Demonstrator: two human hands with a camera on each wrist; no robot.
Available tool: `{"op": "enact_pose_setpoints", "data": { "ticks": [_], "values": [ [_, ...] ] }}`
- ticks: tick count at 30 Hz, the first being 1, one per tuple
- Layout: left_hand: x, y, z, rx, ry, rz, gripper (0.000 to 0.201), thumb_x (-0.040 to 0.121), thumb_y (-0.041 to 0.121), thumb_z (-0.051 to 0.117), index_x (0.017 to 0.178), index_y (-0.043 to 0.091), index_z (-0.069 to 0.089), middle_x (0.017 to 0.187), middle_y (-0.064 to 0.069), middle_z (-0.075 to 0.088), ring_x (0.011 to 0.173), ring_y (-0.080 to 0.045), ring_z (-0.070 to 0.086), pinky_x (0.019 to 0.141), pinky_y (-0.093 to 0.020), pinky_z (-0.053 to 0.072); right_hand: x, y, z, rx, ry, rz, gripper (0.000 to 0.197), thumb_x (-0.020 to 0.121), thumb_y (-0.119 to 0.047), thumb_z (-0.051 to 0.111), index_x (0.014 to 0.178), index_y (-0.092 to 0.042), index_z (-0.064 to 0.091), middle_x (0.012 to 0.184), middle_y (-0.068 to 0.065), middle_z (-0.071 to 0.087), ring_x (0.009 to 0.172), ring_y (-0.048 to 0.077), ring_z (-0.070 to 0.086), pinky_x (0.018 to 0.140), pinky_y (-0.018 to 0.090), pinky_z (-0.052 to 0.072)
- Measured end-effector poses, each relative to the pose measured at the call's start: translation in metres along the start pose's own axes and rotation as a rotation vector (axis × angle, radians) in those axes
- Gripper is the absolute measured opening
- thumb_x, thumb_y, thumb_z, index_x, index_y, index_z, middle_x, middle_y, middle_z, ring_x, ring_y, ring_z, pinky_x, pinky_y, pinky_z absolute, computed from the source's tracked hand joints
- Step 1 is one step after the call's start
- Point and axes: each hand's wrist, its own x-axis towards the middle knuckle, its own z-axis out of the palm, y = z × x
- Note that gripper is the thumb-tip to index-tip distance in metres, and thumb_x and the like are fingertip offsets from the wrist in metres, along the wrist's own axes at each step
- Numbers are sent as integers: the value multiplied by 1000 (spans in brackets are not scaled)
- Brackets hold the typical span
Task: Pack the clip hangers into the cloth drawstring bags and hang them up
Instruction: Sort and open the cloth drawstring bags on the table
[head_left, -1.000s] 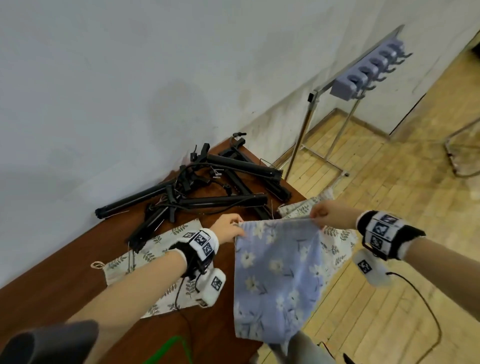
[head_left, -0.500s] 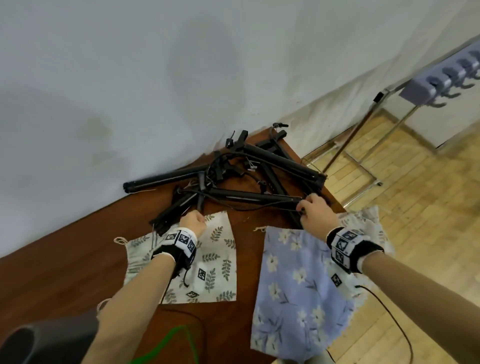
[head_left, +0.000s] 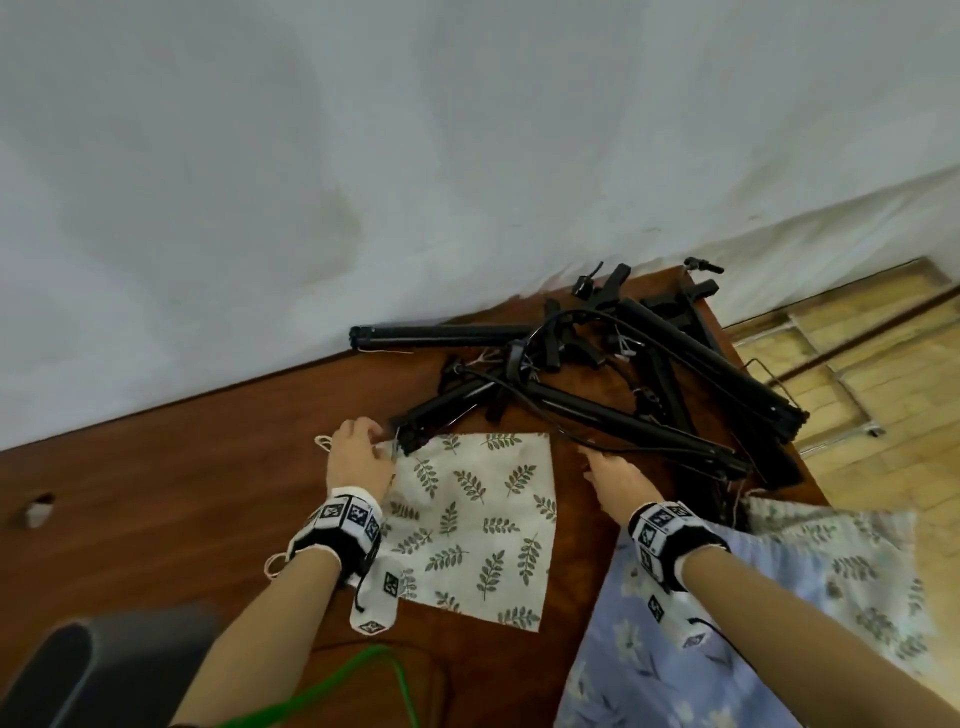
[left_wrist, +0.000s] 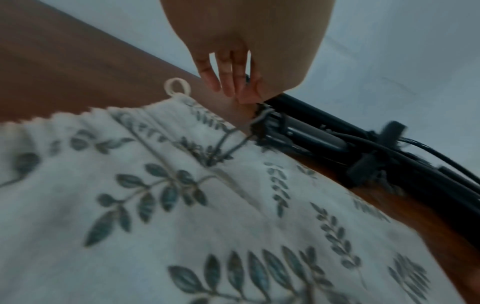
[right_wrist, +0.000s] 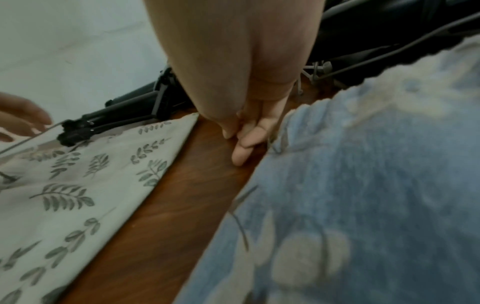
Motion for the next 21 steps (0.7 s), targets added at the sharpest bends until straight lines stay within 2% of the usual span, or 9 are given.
{"op": "enact_pose_setpoints", "data": {
  "ticks": [4,7,10,11,13,15,17,19,21],
  "values": [
    [6,-32,-15,-33,50,-303,27,82,12,61,108,7,52,119,-13,50,117,-34,44,92,-44,42,10,0,0,-67,-61,43,37,95,-10,53,131,-14,50,124,9,62,112,25,61,94,36,50],
    [10,-48,-20,-89,-75,-535,61,77,39,72,120,3,48,129,-18,46,122,-37,43,98,-45,40,8,-4,-2,-88,-36,76,24,98,-12,45,121,-11,52,111,10,67,99,28,66,84,39,54],
    [11,-52,-23,-75,-275,-609,92,62,58,75,127,-2,47,130,-20,53,119,-37,51,97,-44,45,0,-11,-4,-231,-45,73,29,103,-21,37,129,-10,41,113,15,66,102,33,65,80,40,49],
    [9,-50,-22,-71,-316,-612,90,65,52,77,128,-4,46,129,-21,54,118,-37,53,94,-42,48,-3,-13,-5,-251,-71,58,29,103,-22,36,130,-10,39,113,15,65,101,34,64,77,40,48],
    [1,-38,-23,-40,-337,-585,62,75,31,77,120,-5,53,122,-21,59,111,-35,58,85,-37,49,-9,-17,-8,-235,-108,23,23,102,-21,35,123,-12,38,108,13,66,96,33,65,70,37,45],
    [-5,-29,-25,-35,-282,-554,17,79,13,71,85,3,59,108,-19,63,102,-35,61,81,-35,50,-17,-21,-13,-167,-104,-4,17,102,-20,35,116,-14,40,93,8,64,85,32,64,65,34,42],
    [-11,-21,-31,-78,-202,-492,22,82,8,65,67,11,49,104,-20,64,104,-36,61,80,-33,48,-29,-25,-22,-49,-59,-26,13,103,-22,34,112,-14,40,74,0,56,69,28,60,61,33,40],
    [-19,-13,-42,-81,-153,-402,7,85,13,63,83,6,61,109,-20,65,106,-35,60,82,-33,46,-41,-28,-35,92,26,-37,9,103,-23,34,107,-16,38,65,2,56,61,29,59,58,37,43],
    [-28,-4,-53,-95,-87,-272,11,88,16,60,95,8,61,104,-16,64,103,-34,59,82,-33,45,-53,-32,-54,262,107,-23,7,103,-23,34,104,-16,37,64,8,60,56,29,59,57,41,46]
  ]
}}
